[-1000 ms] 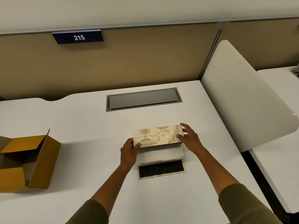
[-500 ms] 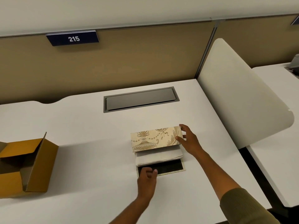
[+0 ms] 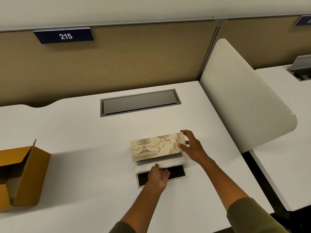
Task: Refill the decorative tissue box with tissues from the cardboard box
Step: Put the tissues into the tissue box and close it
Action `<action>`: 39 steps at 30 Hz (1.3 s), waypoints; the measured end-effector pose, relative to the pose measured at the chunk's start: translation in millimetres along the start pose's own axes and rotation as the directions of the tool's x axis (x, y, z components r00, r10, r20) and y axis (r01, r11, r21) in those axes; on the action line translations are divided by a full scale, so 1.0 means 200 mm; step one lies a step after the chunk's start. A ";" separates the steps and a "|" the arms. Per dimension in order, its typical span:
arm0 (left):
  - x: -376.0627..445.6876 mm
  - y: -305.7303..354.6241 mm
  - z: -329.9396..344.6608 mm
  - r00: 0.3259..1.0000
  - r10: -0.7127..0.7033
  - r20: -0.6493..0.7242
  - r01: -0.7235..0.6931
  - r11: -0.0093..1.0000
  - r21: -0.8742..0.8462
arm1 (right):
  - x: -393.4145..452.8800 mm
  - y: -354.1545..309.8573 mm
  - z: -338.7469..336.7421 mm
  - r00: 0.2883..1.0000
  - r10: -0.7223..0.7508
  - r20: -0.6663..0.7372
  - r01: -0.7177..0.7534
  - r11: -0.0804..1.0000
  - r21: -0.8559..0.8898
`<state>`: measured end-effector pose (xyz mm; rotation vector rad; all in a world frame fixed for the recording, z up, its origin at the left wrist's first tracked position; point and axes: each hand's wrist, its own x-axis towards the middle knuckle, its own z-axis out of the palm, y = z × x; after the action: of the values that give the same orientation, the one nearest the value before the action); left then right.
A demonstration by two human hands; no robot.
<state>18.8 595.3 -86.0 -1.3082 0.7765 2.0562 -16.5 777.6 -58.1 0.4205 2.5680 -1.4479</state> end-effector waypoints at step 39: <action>-0.07 0.23 -0.42 0.733 0.671 -0.113 -0.416 0.573 0.706 | -0.50 0.25 0.21 0.972 -0.235 0.012 0.222 0.896 -0.385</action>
<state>40.0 501.7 -94.0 -1.1111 2.1069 1.6563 94.1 750.5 -92.3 0.0881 2.9179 -0.9550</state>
